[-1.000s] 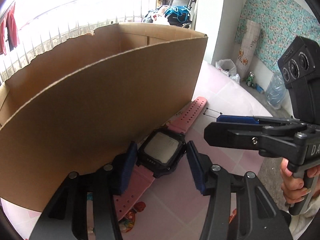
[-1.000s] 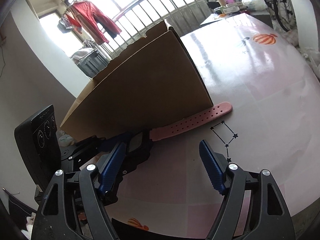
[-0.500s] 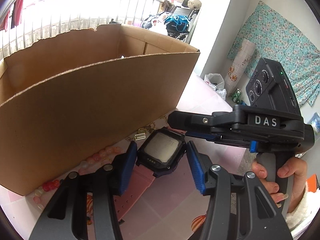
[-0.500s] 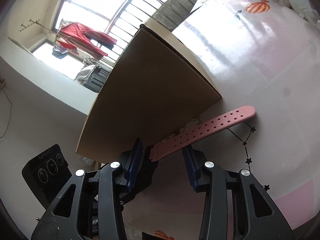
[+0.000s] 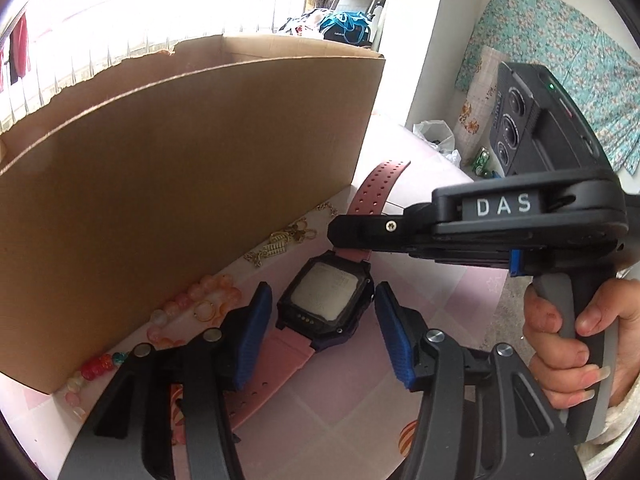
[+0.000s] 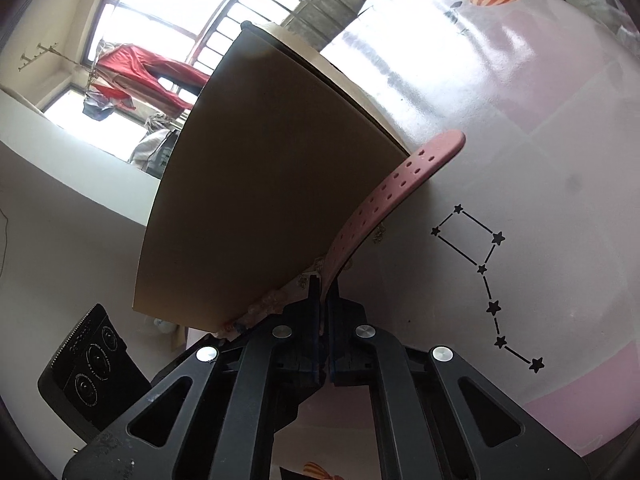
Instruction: Organize jewelry
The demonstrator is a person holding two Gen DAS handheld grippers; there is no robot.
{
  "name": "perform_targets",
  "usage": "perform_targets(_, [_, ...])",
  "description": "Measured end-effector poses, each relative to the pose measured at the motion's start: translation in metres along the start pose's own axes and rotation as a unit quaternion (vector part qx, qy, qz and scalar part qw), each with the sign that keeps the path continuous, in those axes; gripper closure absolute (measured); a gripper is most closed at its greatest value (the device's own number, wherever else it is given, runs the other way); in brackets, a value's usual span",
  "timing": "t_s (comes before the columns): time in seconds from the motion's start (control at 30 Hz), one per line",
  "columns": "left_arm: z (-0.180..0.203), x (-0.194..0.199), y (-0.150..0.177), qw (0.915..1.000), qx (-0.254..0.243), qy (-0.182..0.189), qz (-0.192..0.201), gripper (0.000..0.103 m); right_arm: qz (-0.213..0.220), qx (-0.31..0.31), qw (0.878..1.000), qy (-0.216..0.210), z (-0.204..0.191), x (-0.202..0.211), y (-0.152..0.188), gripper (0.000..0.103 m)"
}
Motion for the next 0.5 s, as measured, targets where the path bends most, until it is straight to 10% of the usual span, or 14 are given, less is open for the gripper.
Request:
perform_targets(0.27, [0.017, 0.01, 0.014, 0.9972, -0.068, -0.023, -0.018, 0.045, -0.004, -0.019, 1.0, -0.025, -0.002, 0.019, -0.005, 0.102])
perform_targets(0.5, [0.025, 0.006, 0.017, 0.9931, -0.097, -0.055, -0.037, 0.08, -0.009, -0.03, 0.999, -0.03, -0.001, 0.022, -0.009, 0.101])
Point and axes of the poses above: each gripper's, at about its wrist camera, not at the fingertips, and x roughly against the way its jaws point, z to its right, y to its underside, the point moved 2 cm from there along -x, roughly the way its jaws point, and after that the axes turned 11 degrees about -x, right-handed, at the moved point
